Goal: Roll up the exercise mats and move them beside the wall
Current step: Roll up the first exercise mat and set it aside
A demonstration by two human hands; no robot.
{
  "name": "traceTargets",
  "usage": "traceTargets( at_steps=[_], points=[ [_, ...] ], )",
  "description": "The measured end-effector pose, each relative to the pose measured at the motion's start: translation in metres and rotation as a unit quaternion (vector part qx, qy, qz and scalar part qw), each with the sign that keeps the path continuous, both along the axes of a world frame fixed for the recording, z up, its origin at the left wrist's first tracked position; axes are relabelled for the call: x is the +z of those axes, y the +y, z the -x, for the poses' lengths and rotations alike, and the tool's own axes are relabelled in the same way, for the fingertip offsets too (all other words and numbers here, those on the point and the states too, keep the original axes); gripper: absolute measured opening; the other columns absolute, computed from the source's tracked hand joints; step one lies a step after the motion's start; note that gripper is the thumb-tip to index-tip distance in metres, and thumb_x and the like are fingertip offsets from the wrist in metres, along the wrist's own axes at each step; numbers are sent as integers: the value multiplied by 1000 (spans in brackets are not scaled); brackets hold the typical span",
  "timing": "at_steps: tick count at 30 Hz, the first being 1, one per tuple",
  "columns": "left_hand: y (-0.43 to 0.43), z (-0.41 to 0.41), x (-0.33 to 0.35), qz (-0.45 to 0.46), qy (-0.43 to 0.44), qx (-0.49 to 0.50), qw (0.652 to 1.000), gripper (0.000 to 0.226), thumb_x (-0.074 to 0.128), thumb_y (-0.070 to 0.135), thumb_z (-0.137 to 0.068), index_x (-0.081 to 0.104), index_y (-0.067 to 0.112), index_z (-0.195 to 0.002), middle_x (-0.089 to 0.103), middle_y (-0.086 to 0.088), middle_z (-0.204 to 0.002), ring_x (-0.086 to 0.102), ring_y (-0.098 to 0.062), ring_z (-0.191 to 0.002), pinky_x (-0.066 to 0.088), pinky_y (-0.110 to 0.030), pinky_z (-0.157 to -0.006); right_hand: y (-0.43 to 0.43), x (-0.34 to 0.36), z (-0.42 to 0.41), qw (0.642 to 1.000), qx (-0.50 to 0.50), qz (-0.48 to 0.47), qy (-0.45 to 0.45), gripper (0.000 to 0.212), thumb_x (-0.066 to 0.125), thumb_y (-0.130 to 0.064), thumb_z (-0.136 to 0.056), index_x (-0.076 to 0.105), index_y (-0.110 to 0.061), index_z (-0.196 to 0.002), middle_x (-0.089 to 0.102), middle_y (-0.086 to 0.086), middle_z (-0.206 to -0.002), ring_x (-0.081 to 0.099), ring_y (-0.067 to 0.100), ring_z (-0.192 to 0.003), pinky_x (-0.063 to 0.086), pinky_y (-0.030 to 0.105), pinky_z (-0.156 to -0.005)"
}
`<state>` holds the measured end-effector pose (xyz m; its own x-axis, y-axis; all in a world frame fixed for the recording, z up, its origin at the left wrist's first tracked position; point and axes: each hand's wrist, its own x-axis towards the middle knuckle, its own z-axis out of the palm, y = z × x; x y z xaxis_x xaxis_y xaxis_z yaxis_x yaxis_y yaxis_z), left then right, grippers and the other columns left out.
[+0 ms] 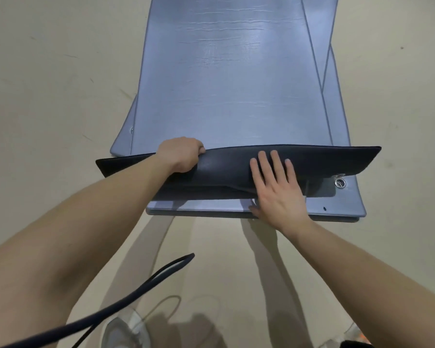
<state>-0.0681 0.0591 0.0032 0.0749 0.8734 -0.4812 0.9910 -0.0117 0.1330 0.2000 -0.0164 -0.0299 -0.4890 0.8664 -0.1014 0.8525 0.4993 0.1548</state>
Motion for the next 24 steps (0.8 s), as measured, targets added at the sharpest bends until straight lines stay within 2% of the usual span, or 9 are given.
traceTargets(
  at_steps=[3, 6, 8, 10, 12, 14, 17, 19, 24],
  points=[
    [-3, 1, -17, -187, 88, -68, 976, 24, 44, 27, -109, 66, 20, -114, 70, -10, -103, 55, -32, -87, 30, -38, -76, 15, -12, 1, 999, -28, 10, -28, 110, 82, -46, -78, 20, -6, -160, 19, 26, -164, 15, 48, -152, 15, 62, -121],
    [-10, -4, -27, -342, 45, -50, 937, 21, 60, 29, -102, 67, 13, -113, 65, -13, -106, 56, -36, -93, 39, -45, -77, 45, -23, 6, 1000, -27, 5, -10, 98, 83, -46, -74, 34, -13, -151, 34, 25, -155, 33, 44, -142, 28, 55, -114],
    [-21, -1, -36, -369, 12, -65, 927, 32, 53, 40, -103, 69, 13, -109, 66, -12, -108, 56, -35, -93, 42, -46, -77, 62, -30, 11, 999, -31, 31, 6, 96, 82, -58, -72, 38, -17, -147, 47, 16, -143, 47, 36, -129, 36, 49, -108],
    [-42, 7, -50, -321, 28, -123, 939, 56, 48, 61, -98, 67, 14, -122, 64, -11, -124, 57, -35, -109, 45, -48, -92, 70, -38, 12, 997, -39, 61, 5, 91, 73, -70, -73, 40, -25, -145, 54, 6, -134, 51, 29, -123, 34, 49, -108],
    [-60, 19, -64, -218, 93, -174, 956, 91, 57, 76, -84, 47, 13, -149, 48, -12, -150, 45, -36, -136, 33, -52, -117, 74, -42, 12, 997, -42, 70, 1, 84, 64, -77, -72, 46, -32, -141, 58, 1, -129, 53, 27, -122, 24, 58, -114],
    [-65, 25, -76, -161, 135, -174, 962, 108, 69, 74, -77, 29, 16, -158, 36, -14, -157, 36, -38, -143, 26, -52, -124, 79, -39, 13, 994, -41, 100, -7, 79, 59, -81, -73, 51, -35, -137, 58, 0, -124, 56, 26, -117, 27, 58, -113],
    [-59, 15, -71, -153, 88, -144, 974, 82, 76, 56, -83, 35, 24, -146, 52, -11, -132, 56, -32, -113, 48, -43, -98, 83, -18, 18, 989, -45, 142, -17, 66, 56, -80, -77, 60, -36, -127, 62, -3, -110, 62, 23, -98, 47, 42, -91],
    [-57, 13, -55, -91, 42, -111, 989, 60, 71, 46, -88, 41, 30, -138, 55, -3, -117, 60, -27, -95, 49, -38, -76, 79, 1, 21, 984, -53, 171, -20, 58, 60, -78, -77, 65, -34, -114, 62, -6, -97, 62, 21, -87, 49, 36, -75],
    [-67, 16, -31, 94, -15, -80, 992, 49, 78, 51, -78, 54, 34, -117, 62, 4, -107, 58, -19, -91, 50, -37, -77, 61, 32, 22, 940, -77, 328, -58, 65, 69, -84, -65, 57, -30, -101, 59, -10, -85, 60, 21, -87, 45, 34, -71]
  ],
)
